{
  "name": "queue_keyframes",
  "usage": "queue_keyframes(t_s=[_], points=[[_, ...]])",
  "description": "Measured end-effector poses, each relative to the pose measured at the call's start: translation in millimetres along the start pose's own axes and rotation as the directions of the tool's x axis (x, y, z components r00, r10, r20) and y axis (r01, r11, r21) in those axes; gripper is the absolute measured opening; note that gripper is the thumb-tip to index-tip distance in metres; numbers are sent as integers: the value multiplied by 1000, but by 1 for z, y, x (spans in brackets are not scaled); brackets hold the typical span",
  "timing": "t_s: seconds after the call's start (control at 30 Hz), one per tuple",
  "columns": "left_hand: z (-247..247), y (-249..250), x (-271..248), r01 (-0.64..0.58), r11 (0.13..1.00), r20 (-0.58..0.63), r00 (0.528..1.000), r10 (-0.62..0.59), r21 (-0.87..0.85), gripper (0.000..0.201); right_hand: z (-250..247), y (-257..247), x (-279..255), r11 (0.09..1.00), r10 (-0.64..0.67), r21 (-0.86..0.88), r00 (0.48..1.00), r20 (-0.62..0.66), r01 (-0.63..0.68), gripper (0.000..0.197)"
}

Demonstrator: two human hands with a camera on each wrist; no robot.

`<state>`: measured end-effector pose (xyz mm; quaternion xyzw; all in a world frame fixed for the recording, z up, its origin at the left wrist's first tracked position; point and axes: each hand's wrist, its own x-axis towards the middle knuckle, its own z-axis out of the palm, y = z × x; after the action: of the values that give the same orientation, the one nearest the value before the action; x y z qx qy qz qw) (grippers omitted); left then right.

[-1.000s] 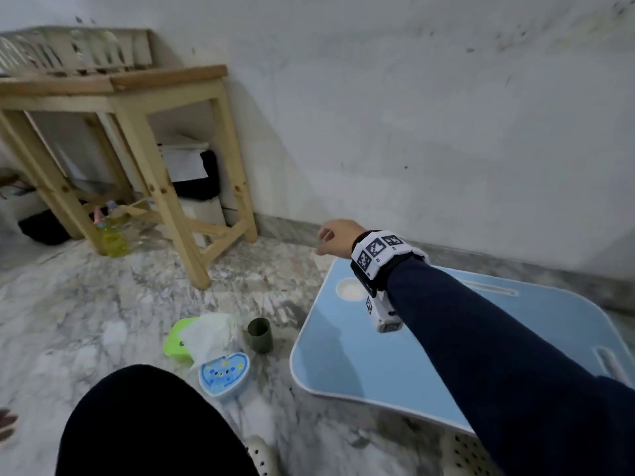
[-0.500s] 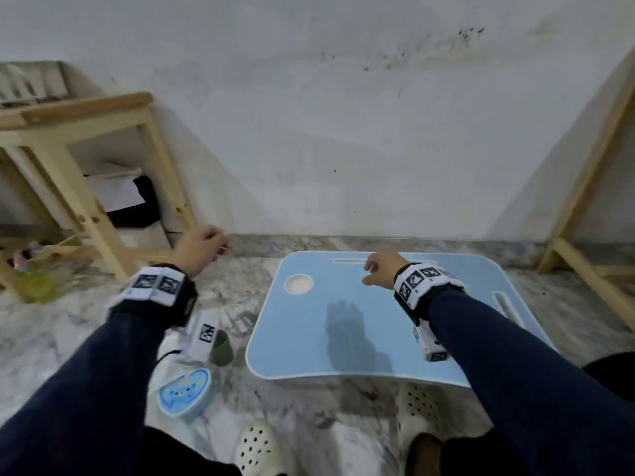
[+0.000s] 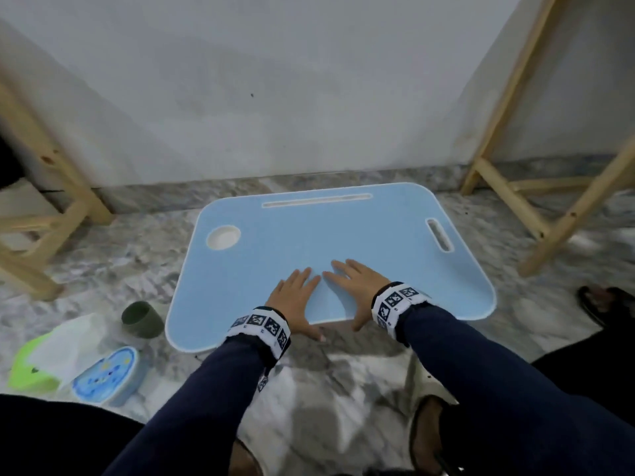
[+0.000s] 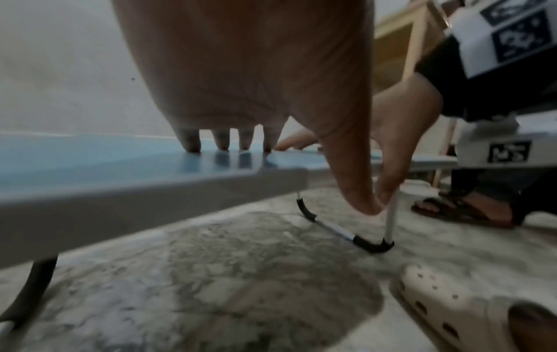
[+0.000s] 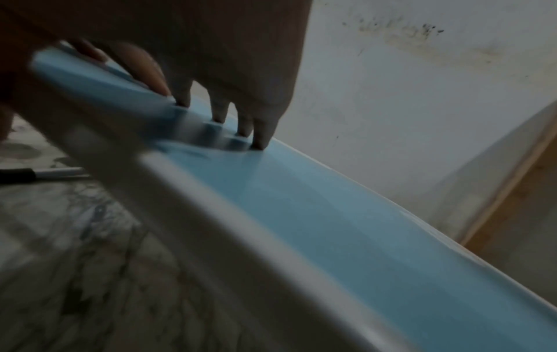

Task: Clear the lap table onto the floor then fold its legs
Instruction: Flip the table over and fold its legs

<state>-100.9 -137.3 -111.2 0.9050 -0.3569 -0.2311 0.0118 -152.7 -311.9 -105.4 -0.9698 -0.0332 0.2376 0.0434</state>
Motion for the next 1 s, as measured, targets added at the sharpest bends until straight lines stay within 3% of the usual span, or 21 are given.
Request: queue_keyframes(t_s=[0.13,0.27,0.37,0.43,0.53,0.63,0.8,0.93,1.0], points=[[-6,-12,13,-45,995,-11,999,46,91,121,-13,4,6,996,-42,-80,998,46,46,126],[-52,-24,29,-21,997,1,1000,21,74,117,-56,18,21,999,-42,-25,994,104,45,117],[-98,-33,43,8,1000,-60,998,-8,4,101,-104,34,32,997,-43,65,999,33,41,99],[-126,-42,52,4,999,-162,987,-12,-52,80,-133,45,38,985,-1,171,998,-56,10,86],[-162,-59,65,34,995,-356,932,-64,-91,47,-164,58,55,960,56,281,977,-204,4,59],[-191,-71,88,51,999,-449,892,-51,-12,32,-184,65,82,961,111,275,931,-347,-11,41],[-219,-82,138,42,997,-574,819,-1,58,17,-202,77,125,986,147,145,817,-557,-79,26],[-222,-93,160,-13,999,-684,729,35,37,10,-212,89,147,997,65,16,773,-631,-70,23],[-221,-96,166,-21,998,-715,697,53,54,4,-218,90,150,996,49,-24,775,-630,-82,23]])
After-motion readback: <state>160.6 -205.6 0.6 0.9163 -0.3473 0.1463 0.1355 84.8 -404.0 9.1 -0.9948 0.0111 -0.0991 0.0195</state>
